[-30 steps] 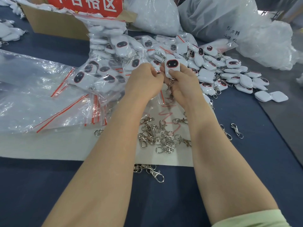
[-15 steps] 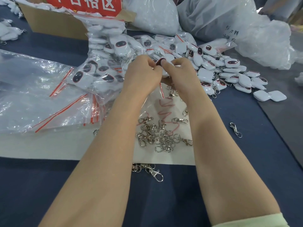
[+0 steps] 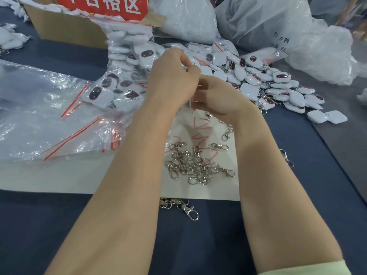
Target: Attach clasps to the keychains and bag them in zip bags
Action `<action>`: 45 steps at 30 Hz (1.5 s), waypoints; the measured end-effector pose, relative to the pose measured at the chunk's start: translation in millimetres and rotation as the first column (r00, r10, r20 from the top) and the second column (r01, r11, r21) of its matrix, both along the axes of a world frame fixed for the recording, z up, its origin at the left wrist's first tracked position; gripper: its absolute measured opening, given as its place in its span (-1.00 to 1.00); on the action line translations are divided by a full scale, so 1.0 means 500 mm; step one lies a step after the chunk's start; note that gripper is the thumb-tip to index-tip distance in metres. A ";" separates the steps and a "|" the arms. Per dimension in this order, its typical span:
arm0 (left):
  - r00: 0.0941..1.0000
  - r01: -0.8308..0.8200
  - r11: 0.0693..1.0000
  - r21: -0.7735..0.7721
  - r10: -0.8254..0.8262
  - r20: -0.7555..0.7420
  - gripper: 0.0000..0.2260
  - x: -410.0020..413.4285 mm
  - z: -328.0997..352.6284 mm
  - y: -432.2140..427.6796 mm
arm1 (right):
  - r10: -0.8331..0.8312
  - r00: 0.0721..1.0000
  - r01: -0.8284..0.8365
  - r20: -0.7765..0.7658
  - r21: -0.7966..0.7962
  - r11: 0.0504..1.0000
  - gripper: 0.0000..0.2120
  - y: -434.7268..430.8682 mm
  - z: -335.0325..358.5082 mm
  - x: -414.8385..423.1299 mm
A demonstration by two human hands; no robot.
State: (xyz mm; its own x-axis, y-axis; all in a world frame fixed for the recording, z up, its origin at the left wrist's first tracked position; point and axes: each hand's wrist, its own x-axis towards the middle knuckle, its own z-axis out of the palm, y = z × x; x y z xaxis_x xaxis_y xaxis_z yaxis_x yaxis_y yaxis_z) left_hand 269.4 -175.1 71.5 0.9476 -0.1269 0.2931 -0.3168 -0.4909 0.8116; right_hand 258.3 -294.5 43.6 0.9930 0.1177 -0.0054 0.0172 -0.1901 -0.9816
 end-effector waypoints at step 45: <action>0.972 0.186 0.974 0.129 -0.163 -0.170 -0.84 -0.005 -0.076 -0.042 | -0.414 0.808 0.579 -0.420 0.701 0.418 -0.66 -0.022 -0.029 0.024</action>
State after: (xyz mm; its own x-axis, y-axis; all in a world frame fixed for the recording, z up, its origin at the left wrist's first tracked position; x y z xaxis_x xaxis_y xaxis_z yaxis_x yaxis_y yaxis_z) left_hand 267.1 -196.2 33.4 0.9397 -0.3241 0.1094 -0.2822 -0.5538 0.7834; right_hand 270.1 -305.6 29.0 0.8706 -0.3577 -0.3378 0.0164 0.7074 -0.7067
